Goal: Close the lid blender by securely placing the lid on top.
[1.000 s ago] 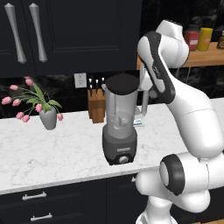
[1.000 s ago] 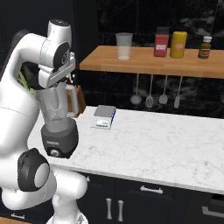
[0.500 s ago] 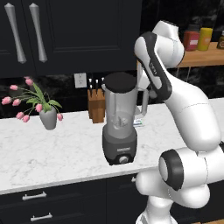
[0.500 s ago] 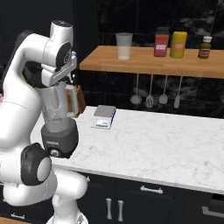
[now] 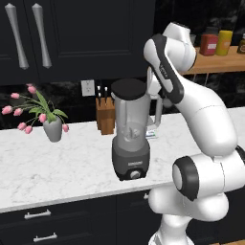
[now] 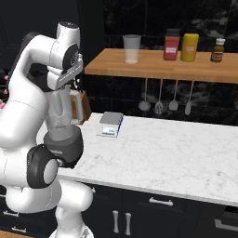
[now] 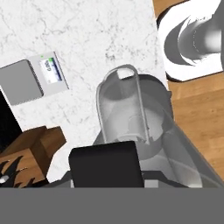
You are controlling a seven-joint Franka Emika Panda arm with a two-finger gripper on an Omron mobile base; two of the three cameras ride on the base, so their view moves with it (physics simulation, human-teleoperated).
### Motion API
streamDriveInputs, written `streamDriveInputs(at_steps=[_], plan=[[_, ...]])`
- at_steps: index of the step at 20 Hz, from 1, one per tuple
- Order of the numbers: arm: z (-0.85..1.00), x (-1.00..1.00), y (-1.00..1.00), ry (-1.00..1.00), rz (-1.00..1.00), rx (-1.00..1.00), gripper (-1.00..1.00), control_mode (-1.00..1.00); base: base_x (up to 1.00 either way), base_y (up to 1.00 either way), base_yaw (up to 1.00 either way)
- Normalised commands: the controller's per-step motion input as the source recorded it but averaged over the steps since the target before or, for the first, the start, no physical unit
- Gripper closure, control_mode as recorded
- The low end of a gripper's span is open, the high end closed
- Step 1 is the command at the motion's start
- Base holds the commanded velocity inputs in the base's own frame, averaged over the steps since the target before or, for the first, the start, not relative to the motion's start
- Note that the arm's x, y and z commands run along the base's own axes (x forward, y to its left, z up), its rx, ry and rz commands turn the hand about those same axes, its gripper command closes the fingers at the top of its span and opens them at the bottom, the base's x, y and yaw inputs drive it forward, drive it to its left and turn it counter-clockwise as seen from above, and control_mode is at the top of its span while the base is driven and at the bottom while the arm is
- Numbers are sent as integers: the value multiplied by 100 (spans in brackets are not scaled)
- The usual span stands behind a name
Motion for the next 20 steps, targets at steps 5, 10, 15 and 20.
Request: streamDriveInputs(at_steps=[5, 10, 15, 20], plan=[[0, -12, 0, 0, 1, 0, 100, -100, 0, 0, 0], [0, -1, -14, -1, 6, 0, 100, -100, 0, 0, 0], [0, -11, -21, -2, 9, 0, 100, -100, 0, 0, 0], [-3, -1, -1, 0, 8, 0, 100, -100, 0, 0, 0]])
